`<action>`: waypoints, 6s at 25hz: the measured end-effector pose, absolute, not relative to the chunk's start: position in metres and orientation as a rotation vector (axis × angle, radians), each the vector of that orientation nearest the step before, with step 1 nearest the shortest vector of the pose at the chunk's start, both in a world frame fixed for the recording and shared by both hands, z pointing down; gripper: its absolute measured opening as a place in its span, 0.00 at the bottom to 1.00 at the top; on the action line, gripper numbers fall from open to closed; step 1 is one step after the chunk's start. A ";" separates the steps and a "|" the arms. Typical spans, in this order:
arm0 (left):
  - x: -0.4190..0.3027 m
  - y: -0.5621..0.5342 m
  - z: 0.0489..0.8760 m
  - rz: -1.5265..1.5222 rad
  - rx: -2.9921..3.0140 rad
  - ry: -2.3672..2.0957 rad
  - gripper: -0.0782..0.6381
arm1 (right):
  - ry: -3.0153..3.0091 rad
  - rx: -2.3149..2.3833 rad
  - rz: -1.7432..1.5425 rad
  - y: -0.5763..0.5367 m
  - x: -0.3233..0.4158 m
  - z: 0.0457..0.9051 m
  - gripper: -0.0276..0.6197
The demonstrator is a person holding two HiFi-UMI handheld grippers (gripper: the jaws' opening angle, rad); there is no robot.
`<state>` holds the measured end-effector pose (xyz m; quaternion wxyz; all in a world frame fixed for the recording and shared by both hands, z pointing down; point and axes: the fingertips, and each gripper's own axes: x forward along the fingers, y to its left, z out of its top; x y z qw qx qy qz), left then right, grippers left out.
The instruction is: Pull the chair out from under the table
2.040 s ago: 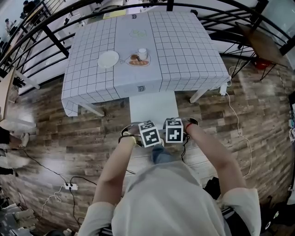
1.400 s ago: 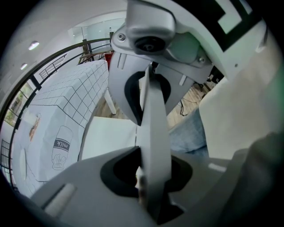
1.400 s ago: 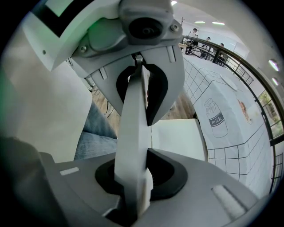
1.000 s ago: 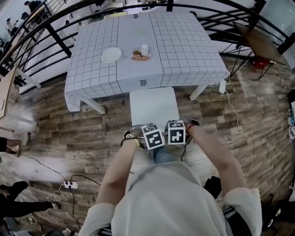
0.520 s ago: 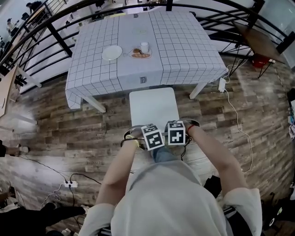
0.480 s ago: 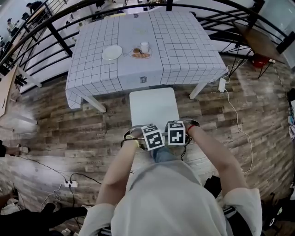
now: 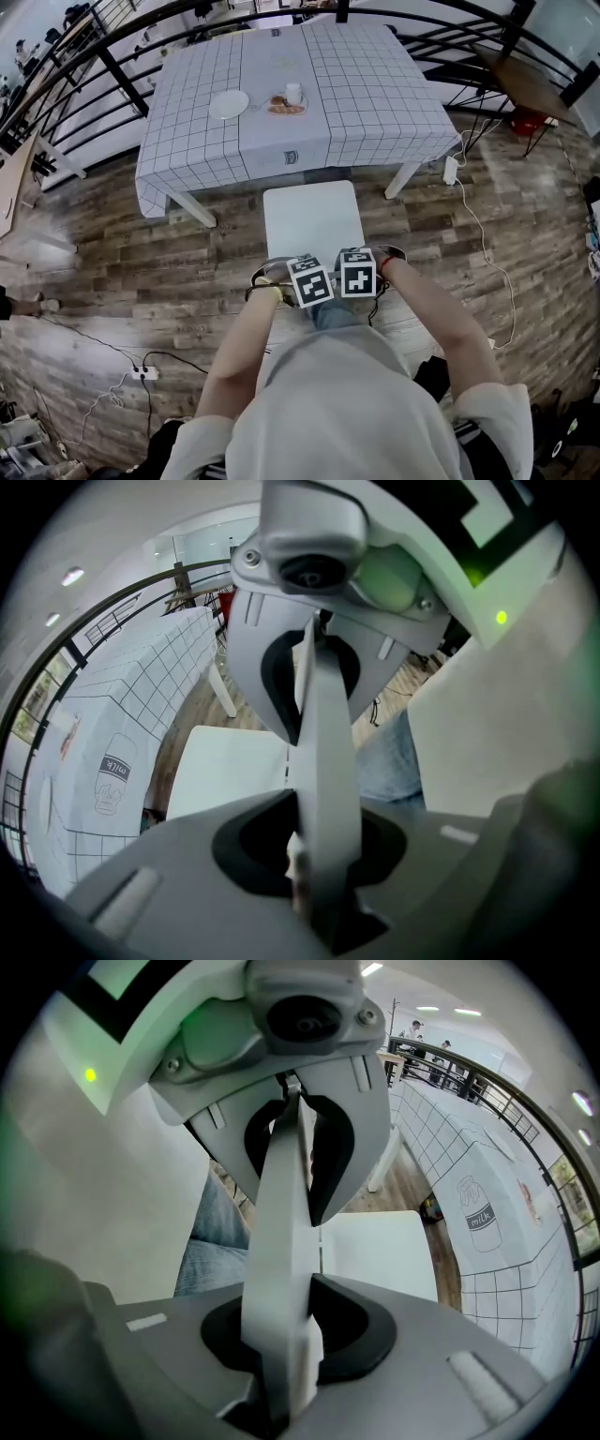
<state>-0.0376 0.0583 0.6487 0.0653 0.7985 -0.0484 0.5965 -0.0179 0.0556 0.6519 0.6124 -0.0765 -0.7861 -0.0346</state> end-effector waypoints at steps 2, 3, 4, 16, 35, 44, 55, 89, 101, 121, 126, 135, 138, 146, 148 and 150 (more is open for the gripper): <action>-0.038 0.063 0.648 1.799 2.410 -0.145 0.23 | -1.815 -0.176 -0.079 0.060 -0.019 0.651 0.16; -0.038 0.065 0.648 1.800 2.411 -0.144 0.23 | -1.815 -0.175 -0.079 0.063 -0.019 0.651 0.16; -0.038 0.068 0.648 1.801 2.412 -0.143 0.23 | -1.815 -0.174 -0.078 0.065 -0.019 0.651 0.16; -0.037 0.098 0.649 1.801 2.415 -0.142 0.23 | -1.811 -0.172 -0.074 0.096 -0.018 0.652 0.16; -0.037 0.129 0.647 1.805 2.430 -0.162 0.23 | -1.807 -0.185 -0.080 0.126 -0.017 0.651 0.16; -0.036 0.129 0.648 1.810 2.435 -0.169 0.23 | -1.811 -0.172 -0.072 0.126 -0.016 0.652 0.16; -0.036 0.128 0.646 1.832 2.461 -0.185 0.23 | -1.831 -0.122 -0.080 0.124 -0.016 0.649 0.17; -0.052 0.132 0.578 1.689 2.464 -0.229 0.23 | -1.929 -0.023 -0.160 0.118 -0.014 0.568 0.06; -0.055 0.124 0.564 1.685 2.472 -0.286 0.12 | -2.009 0.183 -0.152 0.073 -0.014 0.538 0.04; -0.075 0.014 0.497 1.037 2.490 -1.247 0.12 | -2.289 0.742 0.151 0.020 -0.035 0.500 0.04; -0.081 0.002 0.480 0.797 2.469 -1.404 0.12 | -2.382 0.894 0.255 0.010 -0.038 0.479 0.04; -0.077 -0.001 0.458 0.457 2.443 -1.480 0.12 | -2.527 1.114 0.386 -0.001 -0.038 0.445 0.04; -0.076 0.000 0.455 0.412 2.439 -1.500 0.12 | -2.565 1.176 0.410 -0.002 -0.038 0.436 0.04; -0.076 0.007 0.453 0.343 2.412 -1.503 0.12 | -2.644 1.253 0.463 0.008 -0.038 0.428 0.04; -0.077 0.008 0.453 0.349 2.412 -1.513 0.12 | -2.654 1.255 0.483 0.011 -0.038 0.429 0.04; -0.078 0.010 0.455 0.357 2.412 -1.514 0.12 | -2.656 1.263 0.498 0.014 -0.038 0.431 0.04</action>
